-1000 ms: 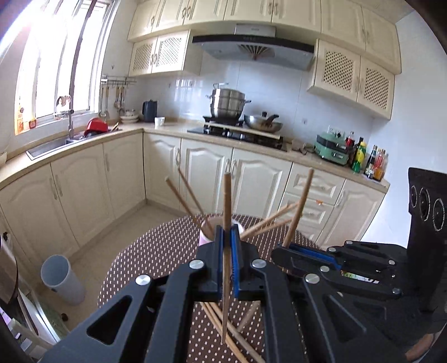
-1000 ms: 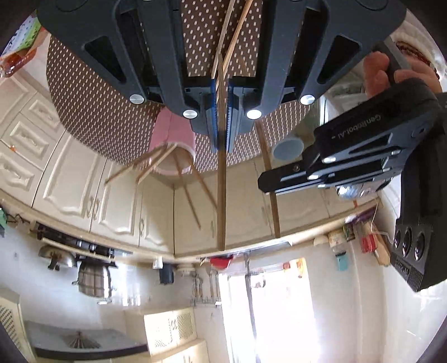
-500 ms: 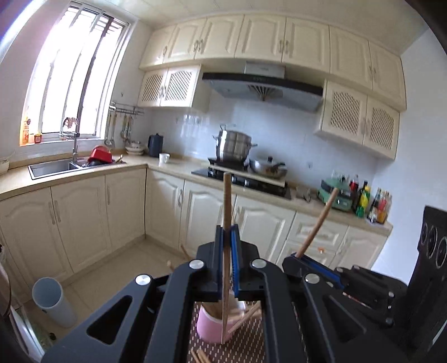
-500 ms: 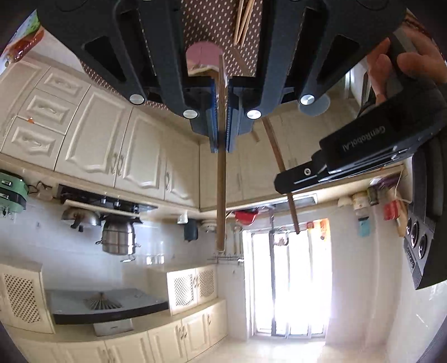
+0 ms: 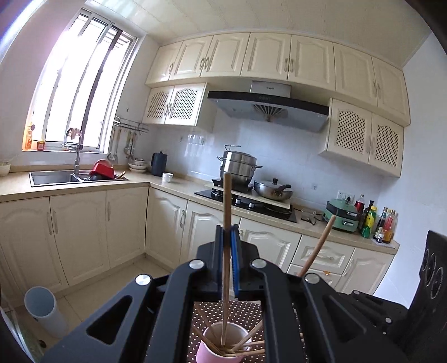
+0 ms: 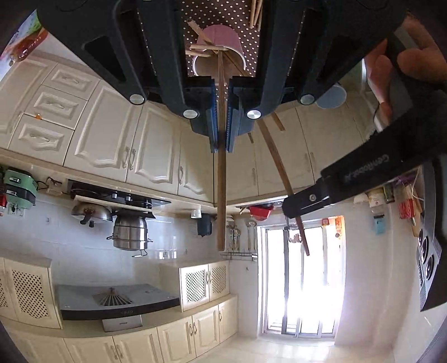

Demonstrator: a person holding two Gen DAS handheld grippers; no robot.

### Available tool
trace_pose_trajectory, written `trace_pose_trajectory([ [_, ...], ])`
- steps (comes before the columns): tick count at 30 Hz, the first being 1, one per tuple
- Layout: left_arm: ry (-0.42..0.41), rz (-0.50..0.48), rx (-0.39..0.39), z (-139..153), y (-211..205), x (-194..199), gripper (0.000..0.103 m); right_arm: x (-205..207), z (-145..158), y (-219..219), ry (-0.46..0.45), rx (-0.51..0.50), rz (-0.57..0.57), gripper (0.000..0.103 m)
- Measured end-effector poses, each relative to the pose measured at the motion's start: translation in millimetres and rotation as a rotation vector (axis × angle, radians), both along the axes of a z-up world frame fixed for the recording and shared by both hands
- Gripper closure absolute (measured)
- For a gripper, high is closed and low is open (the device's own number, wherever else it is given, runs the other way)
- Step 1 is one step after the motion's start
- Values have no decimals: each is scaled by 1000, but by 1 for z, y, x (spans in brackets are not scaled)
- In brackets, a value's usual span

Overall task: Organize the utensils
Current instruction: 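Carry the chopstick over the pink cup and lower it in, then open the right tool to release the chopstick and raise it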

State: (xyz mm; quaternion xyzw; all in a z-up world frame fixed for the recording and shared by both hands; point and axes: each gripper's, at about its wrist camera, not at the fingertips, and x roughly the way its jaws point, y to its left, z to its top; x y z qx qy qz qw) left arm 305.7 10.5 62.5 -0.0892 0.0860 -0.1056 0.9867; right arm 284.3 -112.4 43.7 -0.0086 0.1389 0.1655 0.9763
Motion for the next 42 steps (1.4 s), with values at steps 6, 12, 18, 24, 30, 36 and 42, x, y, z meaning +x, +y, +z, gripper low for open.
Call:
trace_pose_trajectory([
  [6,53,-11,-1,-26,3,14,97,4,-13,4,31,-11,0,97],
  [12,88,-34,5,-42,3,20,97,7,-22,7,52,-21,-2,97],
  [18,125,-58,33,-58,-3,23,97,10,-35,10,87,-30,4,97],
  [24,167,-73,62,-74,-7,31,97,12,-48,12,115,-45,2,97],
  [30,202,-95,93,-87,-11,37,97,15,-57,13,143,-57,1,97],
  [36,200,-99,103,-89,-10,37,97,17,-63,13,157,-63,-3,97],
  [42,204,-87,107,-89,-8,34,96,18,-63,12,167,-51,4,97],
])
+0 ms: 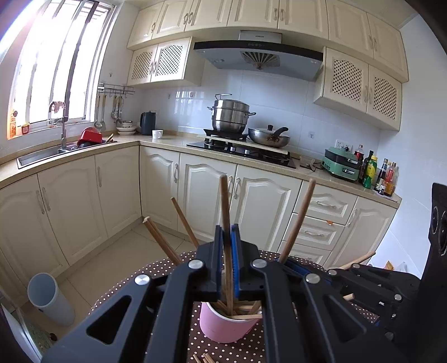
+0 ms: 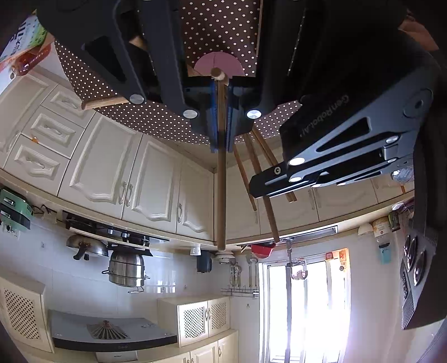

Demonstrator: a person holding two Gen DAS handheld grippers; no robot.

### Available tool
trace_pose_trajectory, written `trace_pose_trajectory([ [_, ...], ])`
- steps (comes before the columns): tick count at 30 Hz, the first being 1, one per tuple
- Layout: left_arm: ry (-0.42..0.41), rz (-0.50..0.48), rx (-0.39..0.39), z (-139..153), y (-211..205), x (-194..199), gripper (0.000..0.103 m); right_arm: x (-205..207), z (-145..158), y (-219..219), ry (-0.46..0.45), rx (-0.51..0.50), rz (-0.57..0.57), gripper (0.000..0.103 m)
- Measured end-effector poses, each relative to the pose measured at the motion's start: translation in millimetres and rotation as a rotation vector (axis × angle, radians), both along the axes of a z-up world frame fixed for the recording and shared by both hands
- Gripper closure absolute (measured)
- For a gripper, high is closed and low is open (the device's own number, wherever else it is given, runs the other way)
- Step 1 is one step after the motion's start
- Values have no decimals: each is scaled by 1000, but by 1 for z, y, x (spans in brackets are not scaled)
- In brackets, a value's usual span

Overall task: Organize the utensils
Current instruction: 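Open the right tool to release the chopstick and raise it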

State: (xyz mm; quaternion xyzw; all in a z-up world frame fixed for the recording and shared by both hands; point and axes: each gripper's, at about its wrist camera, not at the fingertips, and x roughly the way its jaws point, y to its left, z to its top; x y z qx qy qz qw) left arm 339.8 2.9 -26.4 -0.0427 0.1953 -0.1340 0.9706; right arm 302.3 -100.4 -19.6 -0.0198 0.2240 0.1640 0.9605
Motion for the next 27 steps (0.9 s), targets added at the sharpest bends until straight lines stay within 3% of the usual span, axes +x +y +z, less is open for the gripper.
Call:
trace_pose_trajectory([
  [4,21,10,-8,2,2,-1,91,1,1,-7,12,21,-3,97],
  [6,19,16,-12,5,4,-5,68,-1,2,-8,9,24,-2,97],
  [9,-4,27,-9,10,6,-15,60,-4,5,-9,4,28,-5,96],
  [27,-100,128,50,44,13,-90,35,-58,33,-31,-83,70,-23,96],
])
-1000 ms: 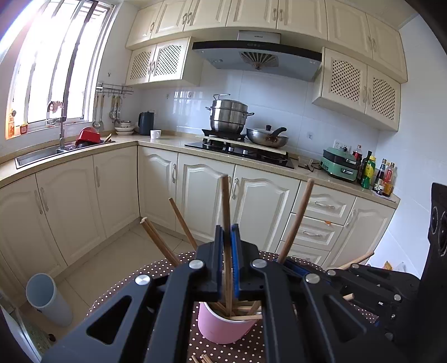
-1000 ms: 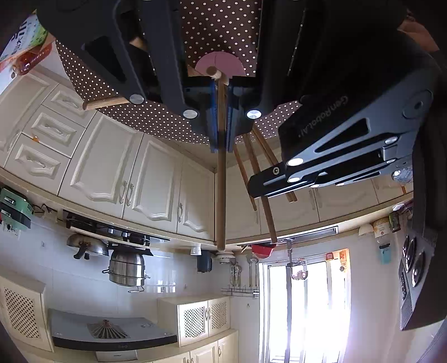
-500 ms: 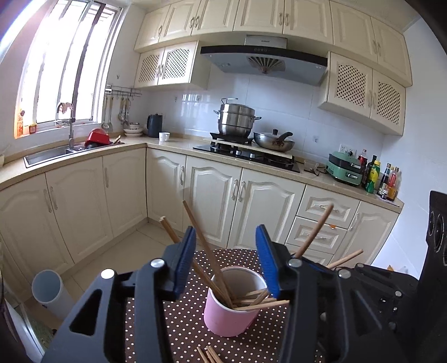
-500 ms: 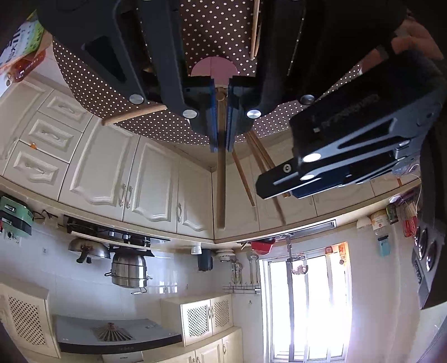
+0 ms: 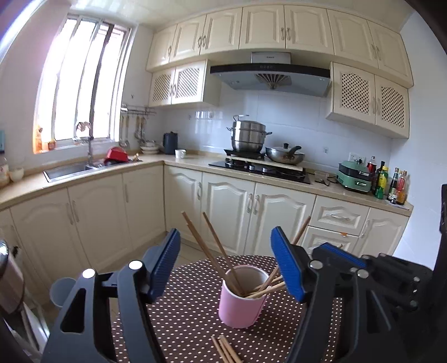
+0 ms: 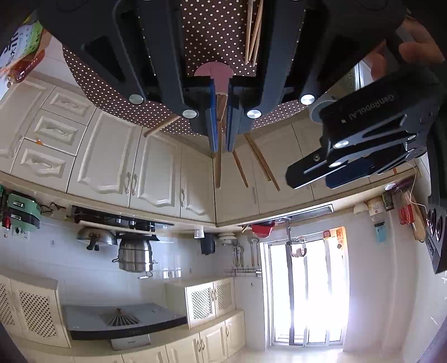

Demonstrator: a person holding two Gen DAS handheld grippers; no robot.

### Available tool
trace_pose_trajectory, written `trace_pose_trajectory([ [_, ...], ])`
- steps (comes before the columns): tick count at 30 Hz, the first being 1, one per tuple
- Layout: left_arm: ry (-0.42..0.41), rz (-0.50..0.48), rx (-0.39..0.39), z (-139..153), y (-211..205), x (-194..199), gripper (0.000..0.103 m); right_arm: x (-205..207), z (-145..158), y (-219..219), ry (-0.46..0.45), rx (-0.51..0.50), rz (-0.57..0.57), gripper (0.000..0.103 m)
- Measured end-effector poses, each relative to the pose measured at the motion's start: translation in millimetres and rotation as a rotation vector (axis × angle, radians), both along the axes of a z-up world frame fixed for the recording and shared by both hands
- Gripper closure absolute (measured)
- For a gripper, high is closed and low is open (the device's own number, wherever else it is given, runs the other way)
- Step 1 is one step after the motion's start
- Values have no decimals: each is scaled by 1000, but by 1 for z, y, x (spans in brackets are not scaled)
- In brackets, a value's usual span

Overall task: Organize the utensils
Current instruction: 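Open the right tool to release the chopstick and raise it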

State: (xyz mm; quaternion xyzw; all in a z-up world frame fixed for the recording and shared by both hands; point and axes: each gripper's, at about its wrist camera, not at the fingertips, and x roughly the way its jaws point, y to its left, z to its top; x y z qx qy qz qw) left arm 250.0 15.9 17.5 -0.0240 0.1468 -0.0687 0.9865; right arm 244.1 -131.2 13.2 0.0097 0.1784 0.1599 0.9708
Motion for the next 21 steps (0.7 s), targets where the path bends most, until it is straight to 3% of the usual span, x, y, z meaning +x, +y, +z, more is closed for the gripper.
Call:
trace_pose_trajectory([
  [13,-47,38,41,13,4,-64,28,-56,14,-16,-82,21,-19,94],
  [16,-53,40,42,11,4,-76,26,-69,14,-18,-98,23,-29,76],
  [18,-51,42,43,9,5,-81,25,-77,14,-21,-115,27,-37,51],
  [21,-41,35,37,5,6,-88,25,-87,11,-23,-127,20,-43,51],
])
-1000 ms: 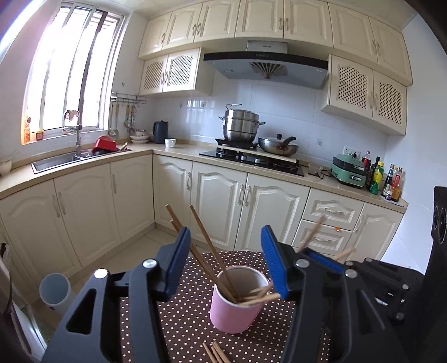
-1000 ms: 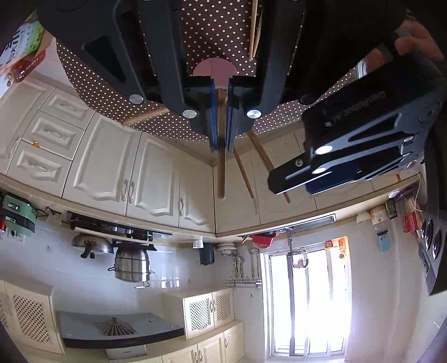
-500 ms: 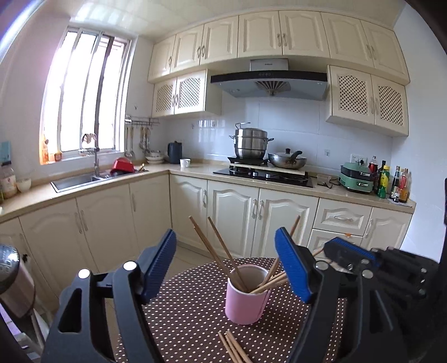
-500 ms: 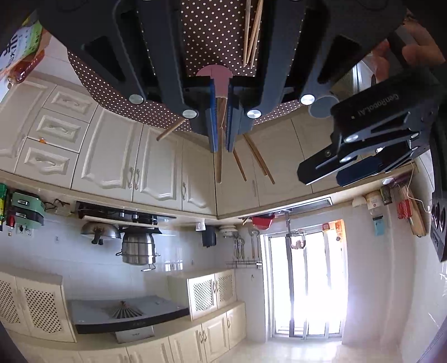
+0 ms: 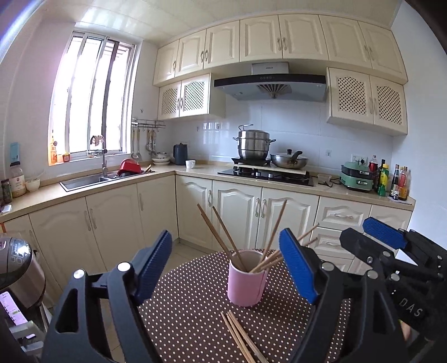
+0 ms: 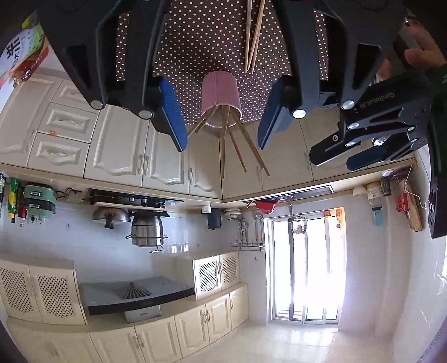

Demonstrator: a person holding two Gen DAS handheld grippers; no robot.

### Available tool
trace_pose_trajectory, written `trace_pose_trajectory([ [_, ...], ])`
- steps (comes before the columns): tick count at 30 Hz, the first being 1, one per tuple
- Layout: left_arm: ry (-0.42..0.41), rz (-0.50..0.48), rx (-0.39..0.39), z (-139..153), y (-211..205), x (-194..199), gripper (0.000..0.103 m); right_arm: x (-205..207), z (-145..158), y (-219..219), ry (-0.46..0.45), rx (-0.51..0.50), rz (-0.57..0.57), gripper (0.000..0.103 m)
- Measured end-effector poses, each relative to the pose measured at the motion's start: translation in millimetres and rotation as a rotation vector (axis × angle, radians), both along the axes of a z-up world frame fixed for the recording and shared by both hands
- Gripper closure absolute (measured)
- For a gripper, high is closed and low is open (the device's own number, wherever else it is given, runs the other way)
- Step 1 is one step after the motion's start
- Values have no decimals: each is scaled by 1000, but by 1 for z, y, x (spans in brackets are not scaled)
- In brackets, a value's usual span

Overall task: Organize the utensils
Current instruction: 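Open the right tool to release the chopstick and raise it, then lower the right tool toward the chopsticks lying beside the cup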

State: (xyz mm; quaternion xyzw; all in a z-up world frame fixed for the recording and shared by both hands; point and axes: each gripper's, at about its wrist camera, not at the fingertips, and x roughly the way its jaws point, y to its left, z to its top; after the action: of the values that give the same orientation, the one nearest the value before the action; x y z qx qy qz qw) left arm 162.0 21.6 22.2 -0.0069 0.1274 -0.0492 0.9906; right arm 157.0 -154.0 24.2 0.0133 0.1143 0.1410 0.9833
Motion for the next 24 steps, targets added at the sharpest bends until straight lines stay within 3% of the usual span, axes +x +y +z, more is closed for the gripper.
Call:
trace_pose_trajectory([
  [9,32,11,-14,-20,4,-10,25,-15,-13,-2,-21,-21,-29,37],
  [24,178,23,1,-73,17,1,25,-13,-51,-9,58,-38,-27,34],
])
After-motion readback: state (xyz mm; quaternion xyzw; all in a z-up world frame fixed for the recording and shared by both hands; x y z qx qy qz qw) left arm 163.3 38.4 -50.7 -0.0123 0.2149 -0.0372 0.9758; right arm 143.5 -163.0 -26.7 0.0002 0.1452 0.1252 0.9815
